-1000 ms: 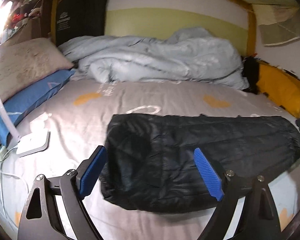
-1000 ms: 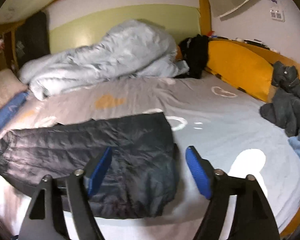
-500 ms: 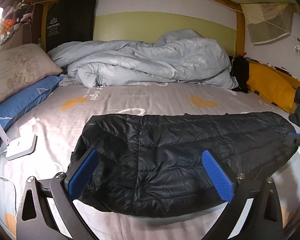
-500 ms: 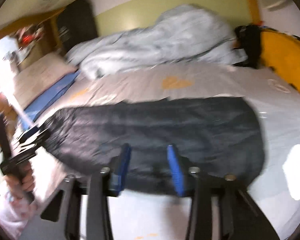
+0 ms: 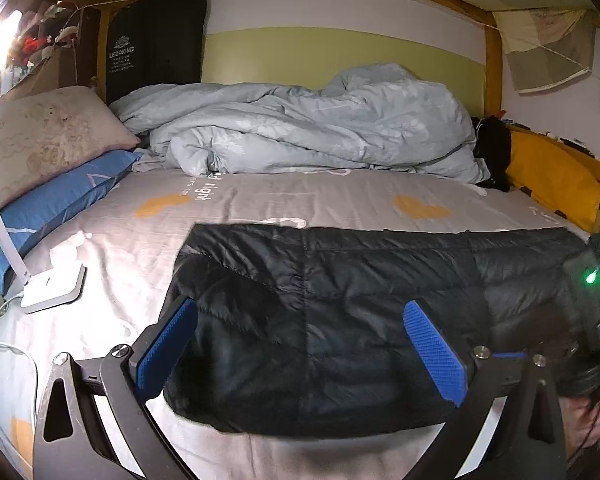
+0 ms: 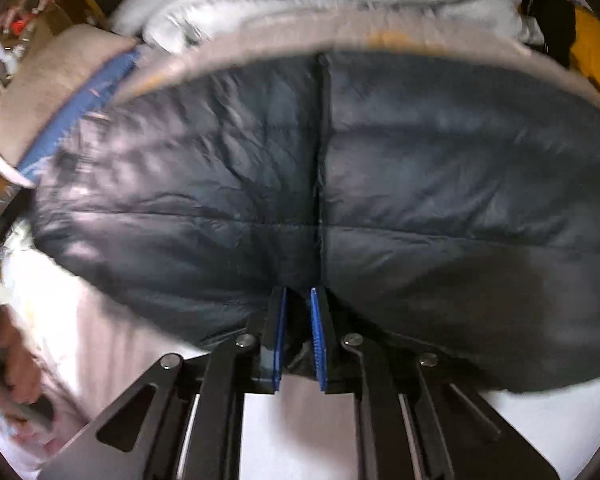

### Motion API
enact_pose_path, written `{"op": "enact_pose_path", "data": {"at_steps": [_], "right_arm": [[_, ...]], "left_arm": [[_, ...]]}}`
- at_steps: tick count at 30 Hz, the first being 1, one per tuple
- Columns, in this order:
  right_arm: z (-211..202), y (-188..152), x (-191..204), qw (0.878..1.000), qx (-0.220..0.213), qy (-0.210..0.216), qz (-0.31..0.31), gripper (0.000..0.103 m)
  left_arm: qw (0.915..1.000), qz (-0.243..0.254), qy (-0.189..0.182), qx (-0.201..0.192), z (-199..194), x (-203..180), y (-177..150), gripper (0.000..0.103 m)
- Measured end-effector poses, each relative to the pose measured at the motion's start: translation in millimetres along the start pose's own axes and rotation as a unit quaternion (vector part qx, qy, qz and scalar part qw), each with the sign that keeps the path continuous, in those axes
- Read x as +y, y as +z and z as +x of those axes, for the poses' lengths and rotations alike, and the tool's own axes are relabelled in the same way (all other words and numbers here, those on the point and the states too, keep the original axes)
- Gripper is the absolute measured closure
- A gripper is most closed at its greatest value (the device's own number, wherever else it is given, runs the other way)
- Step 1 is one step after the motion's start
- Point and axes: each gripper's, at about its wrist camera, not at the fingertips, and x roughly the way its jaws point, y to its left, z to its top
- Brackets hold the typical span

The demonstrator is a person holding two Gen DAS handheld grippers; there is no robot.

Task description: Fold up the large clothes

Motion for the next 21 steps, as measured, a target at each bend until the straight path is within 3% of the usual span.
{"op": "enact_pose_path", "data": {"at_steps": [6, 8, 11, 14, 18, 21], "right_arm": [[-4.0, 10.2, -7.4, 0.999, 0.023, 0.018, 0.028, 0.099], [-19.0, 18.1, -1.8, 0.999, -0.002, 0.021, 0.024, 0.099], [-33.0, 32.4, 8.4, 0.999, -0.033, -0.021, 0.008, 0.099], [-9.6, 40.0, 2.0, 0.999, 0.002, -0.023, 0.029, 0.1], [19.9, 38.1, -2.1, 0.999, 0.014, -0.034, 0.016, 0.102], [15.6, 46.0, 1.2, 0.999, 0.035, -0.034, 0.025, 0.102]], "left_arm": [[0.9997, -0.01, -0.009, 0.02, 10.3, 3.9, -2.6, 0.0], [0.9997, -0.013, -0.009, 0.02, 10.3, 3.6, -2.9, 0.0], [0.9997, -0.014, -0.009, 0.019, 9.7, 4.0, -2.7, 0.0], [0.9997, -0.013, -0.007, 0.018, 9.4, 4.2, -3.0, 0.0], [0.9997, -0.013, -0.007, 0.019, 9.6, 5.3, -2.7, 0.0], [0.9996, -0.016, -0.007, 0.022, 10.2, 6.2, -2.9, 0.0]]}}
